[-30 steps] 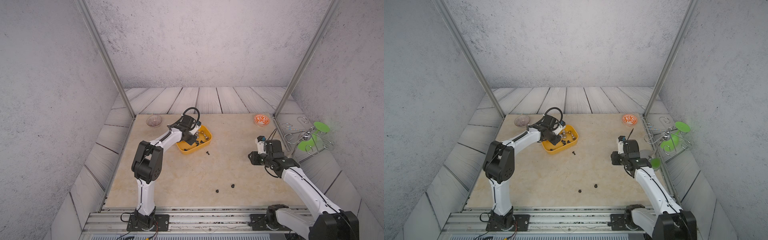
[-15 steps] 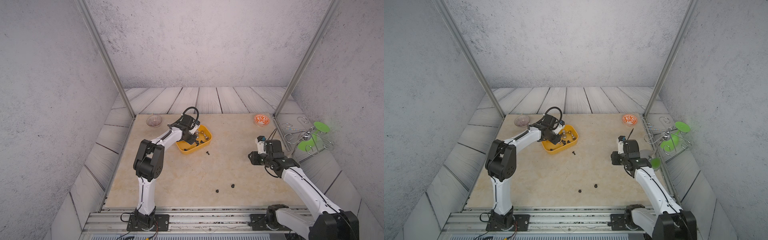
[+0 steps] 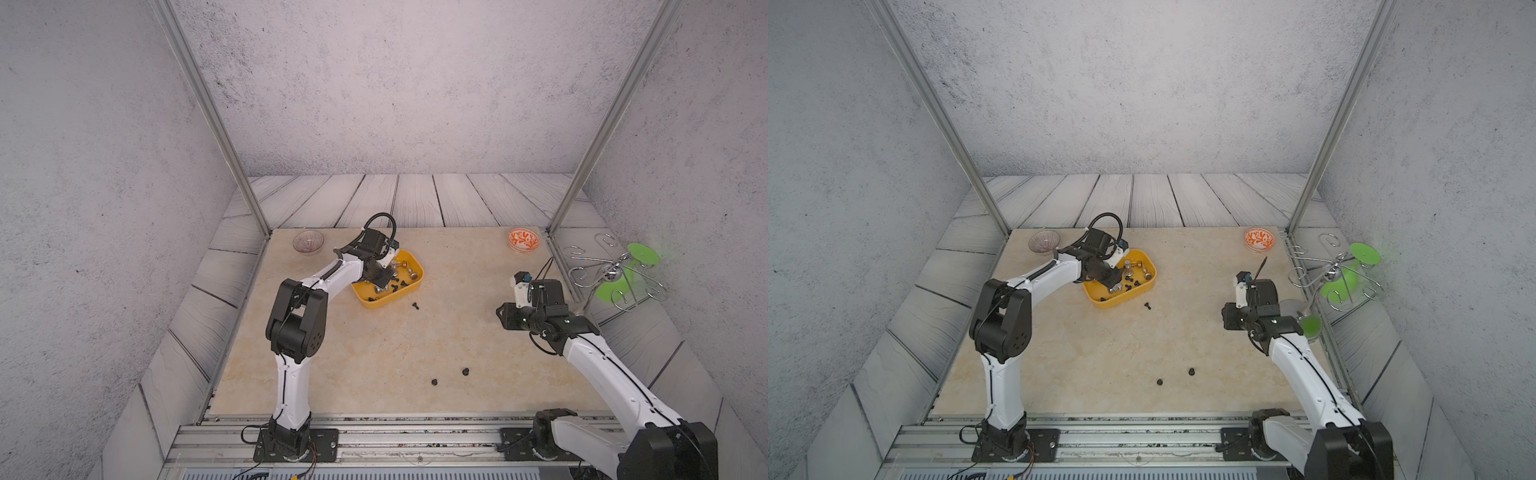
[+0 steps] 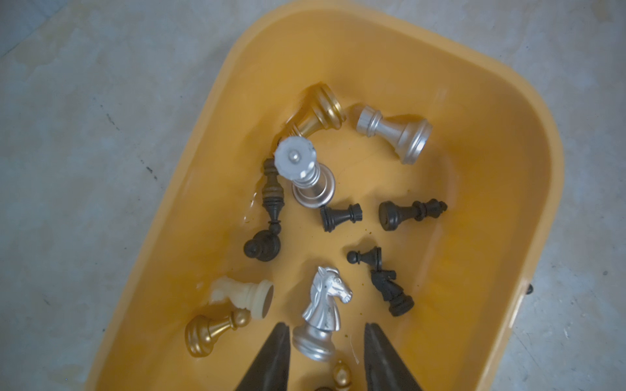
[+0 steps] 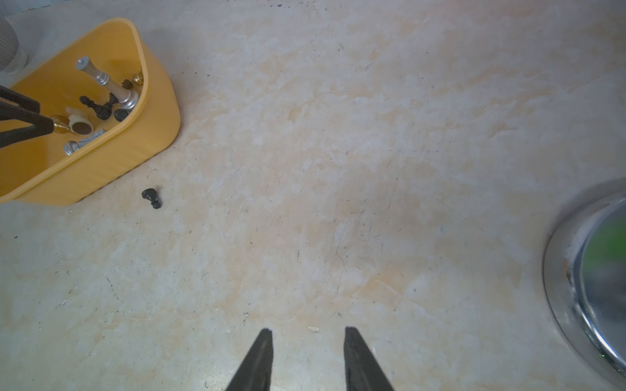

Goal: Put the chess pieces into the storage box
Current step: Place the chess piece in the storage box.

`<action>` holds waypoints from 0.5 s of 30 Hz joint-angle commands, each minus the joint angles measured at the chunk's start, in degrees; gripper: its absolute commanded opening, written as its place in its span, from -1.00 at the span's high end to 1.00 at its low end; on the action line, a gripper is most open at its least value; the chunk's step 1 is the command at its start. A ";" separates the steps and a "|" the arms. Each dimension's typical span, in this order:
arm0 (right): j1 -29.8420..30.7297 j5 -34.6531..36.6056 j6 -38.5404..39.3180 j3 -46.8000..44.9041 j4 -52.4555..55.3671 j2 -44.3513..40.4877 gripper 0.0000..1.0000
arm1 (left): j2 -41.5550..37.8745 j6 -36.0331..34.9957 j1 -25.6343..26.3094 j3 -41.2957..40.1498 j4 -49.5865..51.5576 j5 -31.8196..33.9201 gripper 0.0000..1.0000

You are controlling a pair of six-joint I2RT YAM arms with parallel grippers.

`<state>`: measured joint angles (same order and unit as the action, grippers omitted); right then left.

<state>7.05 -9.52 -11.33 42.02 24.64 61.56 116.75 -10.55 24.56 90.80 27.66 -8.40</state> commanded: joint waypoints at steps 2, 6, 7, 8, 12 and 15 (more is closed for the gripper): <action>-0.28 -0.76 0.26 -0.18 0.76 -0.30 0.26 | -3.31 1.49 -0.65 -1.47 -0.99 -1.53 0.20; -0.21 -0.85 0.17 -0.10 0.83 -0.14 0.26 | -4.65 1.80 -0.74 -1.75 -0.85 -1.61 0.20; -0.22 -0.93 0.18 0.03 1.08 0.05 0.26 | -5.03 1.92 -0.74 -1.84 -0.94 -1.77 0.20; -0.21 -1.17 0.15 0.08 1.19 0.12 0.26 | -5.40 2.01 -0.74 -1.86 -0.94 -1.87 0.20; -0.20 -4.02 -0.49 0.09 0.92 1.10 0.26 | -6.91 2.41 -0.74 -2.07 -0.76 -2.82 0.20; -0.06 -6.30 -1.12 -0.12 -0.16 1.88 0.26 | -8.61 2.71 -0.74 -3.01 -0.68 -3.16 0.20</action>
<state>7.01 -12.67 -11.75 42.02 24.82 62.39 110.78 -8.82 24.38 89.10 26.94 -10.44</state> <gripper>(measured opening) 0.370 0.398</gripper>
